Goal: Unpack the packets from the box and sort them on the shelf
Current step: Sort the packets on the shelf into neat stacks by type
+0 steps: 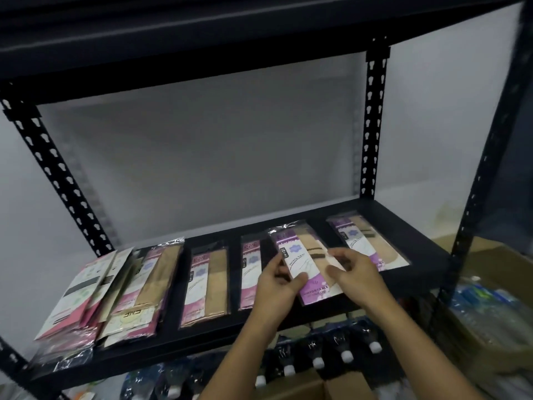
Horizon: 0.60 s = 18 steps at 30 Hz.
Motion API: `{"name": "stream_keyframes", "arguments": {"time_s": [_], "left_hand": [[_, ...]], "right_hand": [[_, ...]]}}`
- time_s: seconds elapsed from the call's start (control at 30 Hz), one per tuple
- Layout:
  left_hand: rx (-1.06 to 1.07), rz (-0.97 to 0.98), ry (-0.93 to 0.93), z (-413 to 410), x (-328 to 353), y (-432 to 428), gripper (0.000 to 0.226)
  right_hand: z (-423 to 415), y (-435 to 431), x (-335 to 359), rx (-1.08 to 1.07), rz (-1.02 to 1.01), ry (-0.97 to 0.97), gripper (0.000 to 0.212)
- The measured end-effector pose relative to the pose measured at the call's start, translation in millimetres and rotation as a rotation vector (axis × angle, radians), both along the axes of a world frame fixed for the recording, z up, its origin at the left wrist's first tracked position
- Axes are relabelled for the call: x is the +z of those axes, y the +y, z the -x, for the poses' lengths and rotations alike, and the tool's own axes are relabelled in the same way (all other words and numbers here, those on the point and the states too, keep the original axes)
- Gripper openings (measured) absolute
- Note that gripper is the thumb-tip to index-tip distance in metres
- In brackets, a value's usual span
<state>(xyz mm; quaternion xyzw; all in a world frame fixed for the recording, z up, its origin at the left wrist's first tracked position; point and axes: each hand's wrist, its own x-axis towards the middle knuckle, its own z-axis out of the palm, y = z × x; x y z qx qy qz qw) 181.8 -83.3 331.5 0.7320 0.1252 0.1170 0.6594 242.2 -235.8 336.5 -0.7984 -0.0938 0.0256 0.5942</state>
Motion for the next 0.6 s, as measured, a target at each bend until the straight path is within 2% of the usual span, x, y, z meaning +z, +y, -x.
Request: {"name": "stream_keyframes", "arguments": {"time_s": [0.13,0.23,0.33,0.5,0.6], "left_hand": [[-0.037,-0.180,0.015,-49.8,-4.3,-43.7,0.050],[-0.054,-0.358,0.013,-82.9,-8.0,-72.4,0.046],[-0.043,-0.509,0.055,-110.2,-14.1,-91.6,0.051],[-0.073,-0.815,0.177,-134.9,-22.1,-105.7,0.054],[-0.141,-0.893,0.247,-135.9,-26.2,-107.2,0.061]], "right_hand": [[-35.1,-41.0,-9.6,-0.113,0.133,-0.079,0.039],[-62.9,-65.4,-19.2,-0.169,0.213,-0.080,0.041],[-87.4,-81.3,-28.5,-0.224,0.304,-0.076,0.042],[-109.4,-89.7,-39.1,-0.208,0.456,-0.122,0.038],[-112.2,-90.5,-47.0,-0.177,0.510,-0.146,0.033]]}}
